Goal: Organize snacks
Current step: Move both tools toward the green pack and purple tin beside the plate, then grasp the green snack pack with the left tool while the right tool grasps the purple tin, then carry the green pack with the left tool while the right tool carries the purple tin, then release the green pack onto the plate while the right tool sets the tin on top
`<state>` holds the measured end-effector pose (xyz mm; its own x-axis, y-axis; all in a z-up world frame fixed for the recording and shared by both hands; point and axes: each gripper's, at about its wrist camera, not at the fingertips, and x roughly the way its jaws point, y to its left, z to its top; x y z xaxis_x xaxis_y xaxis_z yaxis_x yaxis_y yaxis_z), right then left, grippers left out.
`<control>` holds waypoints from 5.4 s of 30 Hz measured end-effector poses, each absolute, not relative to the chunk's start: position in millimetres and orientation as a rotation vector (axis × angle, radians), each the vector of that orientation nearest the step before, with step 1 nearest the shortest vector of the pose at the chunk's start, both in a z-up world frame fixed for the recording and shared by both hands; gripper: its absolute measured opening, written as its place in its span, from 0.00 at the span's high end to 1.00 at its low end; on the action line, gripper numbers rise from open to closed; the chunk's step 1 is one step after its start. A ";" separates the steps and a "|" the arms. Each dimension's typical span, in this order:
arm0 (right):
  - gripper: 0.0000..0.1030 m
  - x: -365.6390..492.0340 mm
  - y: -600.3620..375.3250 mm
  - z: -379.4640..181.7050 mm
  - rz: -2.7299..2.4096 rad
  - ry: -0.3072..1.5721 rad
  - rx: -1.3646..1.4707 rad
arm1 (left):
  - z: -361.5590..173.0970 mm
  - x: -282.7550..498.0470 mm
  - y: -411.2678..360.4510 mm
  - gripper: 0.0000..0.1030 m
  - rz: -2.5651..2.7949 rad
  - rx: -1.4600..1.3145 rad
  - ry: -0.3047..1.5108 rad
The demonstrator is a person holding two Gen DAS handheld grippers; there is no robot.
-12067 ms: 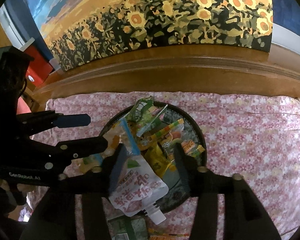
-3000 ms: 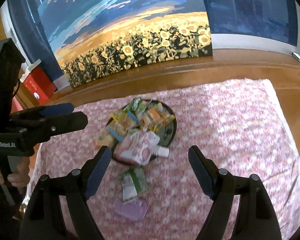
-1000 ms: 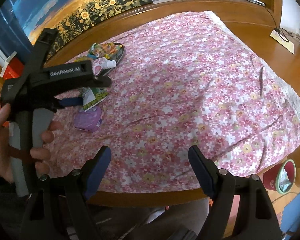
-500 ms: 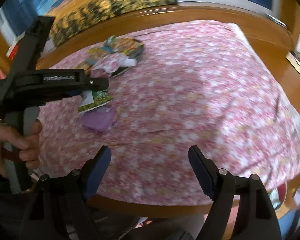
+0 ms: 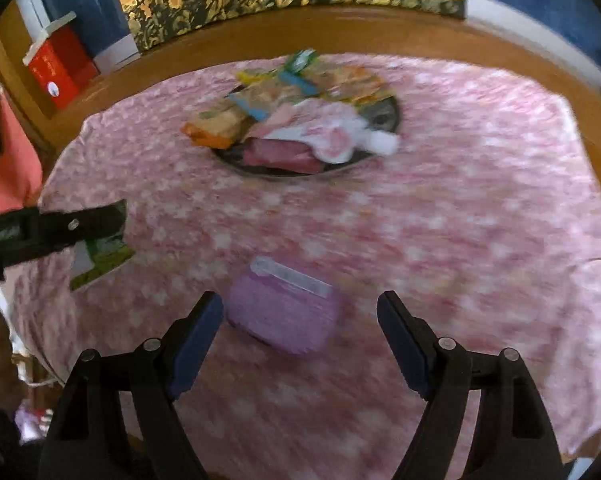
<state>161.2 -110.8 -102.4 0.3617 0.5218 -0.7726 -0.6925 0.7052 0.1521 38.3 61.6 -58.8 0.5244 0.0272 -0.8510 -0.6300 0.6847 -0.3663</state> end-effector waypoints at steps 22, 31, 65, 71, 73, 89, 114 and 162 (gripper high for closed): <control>0.25 136.2 -113.8 -105.5 0.754 0.885 -0.333 | -51.5 34.7 62.9 0.57 0.375 -0.688 0.956; 0.98 146.3 -133.4 -101.1 0.743 0.904 -0.206 | -51.8 43.9 53.6 0.58 0.323 -0.653 0.987; 0.34 147.8 -151.3 -14.5 0.779 0.662 -0.122 | -28.7 88.3 34.9 0.57 0.244 -0.409 0.992; 0.34 169.6 -159.4 -5.1 0.770 0.647 -0.079 | -11.4 113.6 30.7 0.57 0.217 -0.385 0.943; 0.34 174.3 -166.2 -0.1 0.789 0.645 -0.023 | -8.6 123.6 31.3 0.57 0.213 -0.381 0.934; 0.34 222.9 -142.8 23.8 0.848 0.675 -0.055 | -2.9 180.2 43.3 0.57 0.165 -0.342 0.917; 0.34 271.5 -79.9 22.7 0.908 0.724 -0.148 | -21.0 211.2 63.7 0.57 0.110 -0.376 0.952; 0.19 283.6 -49.2 9.4 1.005 0.855 -0.075 | 3.7 200.8 63.8 0.18 0.125 -0.302 0.898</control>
